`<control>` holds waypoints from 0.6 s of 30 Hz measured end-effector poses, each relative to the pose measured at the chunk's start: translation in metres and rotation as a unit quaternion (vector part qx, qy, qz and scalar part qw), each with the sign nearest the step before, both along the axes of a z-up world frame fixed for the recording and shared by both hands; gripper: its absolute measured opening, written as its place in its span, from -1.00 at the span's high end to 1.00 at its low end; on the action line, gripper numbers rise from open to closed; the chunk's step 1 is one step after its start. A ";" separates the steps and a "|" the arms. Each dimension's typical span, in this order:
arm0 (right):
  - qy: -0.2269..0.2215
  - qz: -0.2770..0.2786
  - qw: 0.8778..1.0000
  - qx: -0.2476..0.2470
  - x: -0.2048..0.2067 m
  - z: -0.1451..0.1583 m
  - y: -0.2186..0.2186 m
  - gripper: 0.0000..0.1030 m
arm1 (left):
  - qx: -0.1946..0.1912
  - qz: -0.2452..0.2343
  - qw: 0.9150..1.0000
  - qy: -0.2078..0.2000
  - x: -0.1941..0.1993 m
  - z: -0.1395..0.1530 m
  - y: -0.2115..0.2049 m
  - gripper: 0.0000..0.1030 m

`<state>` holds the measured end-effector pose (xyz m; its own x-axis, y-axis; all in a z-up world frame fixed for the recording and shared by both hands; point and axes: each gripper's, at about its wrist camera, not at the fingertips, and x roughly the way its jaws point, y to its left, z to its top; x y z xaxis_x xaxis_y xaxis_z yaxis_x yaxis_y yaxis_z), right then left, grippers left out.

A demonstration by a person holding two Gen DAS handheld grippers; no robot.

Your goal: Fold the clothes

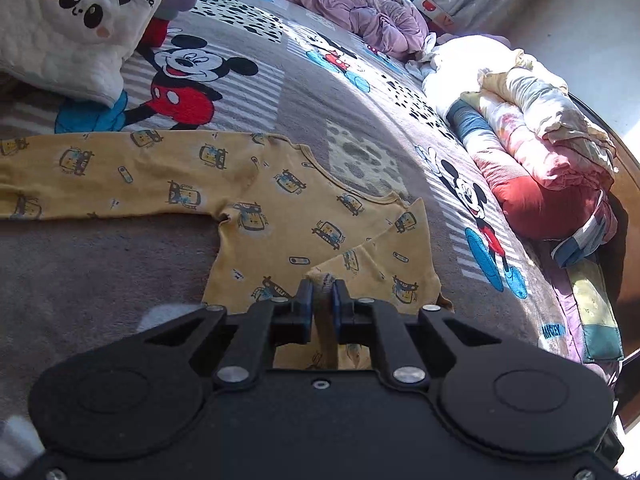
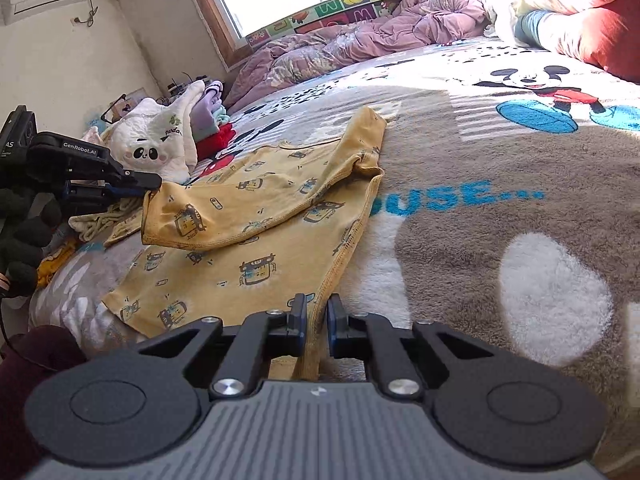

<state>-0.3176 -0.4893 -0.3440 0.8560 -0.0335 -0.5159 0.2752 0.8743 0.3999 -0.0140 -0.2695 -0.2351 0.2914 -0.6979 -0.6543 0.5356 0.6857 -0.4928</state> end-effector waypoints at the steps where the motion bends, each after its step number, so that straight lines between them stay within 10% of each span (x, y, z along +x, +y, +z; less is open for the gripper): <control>1: -0.002 0.001 1.000 -0.004 0.000 0.002 0.001 0.78 | 0.001 -0.003 1.000 -0.003 0.000 0.000 0.000 0.84; 18: 0.010 0.088 0.986 -0.140 0.045 0.024 0.060 0.79 | 0.039 -0.004 0.993 -0.108 0.053 0.039 0.002 0.84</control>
<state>-0.2725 -0.4289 -0.3201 0.8505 -0.0292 -0.5251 0.1157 0.9844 0.1327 0.0391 -0.2677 -0.1963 0.4256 -0.6506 -0.6290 0.6295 0.7122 -0.3107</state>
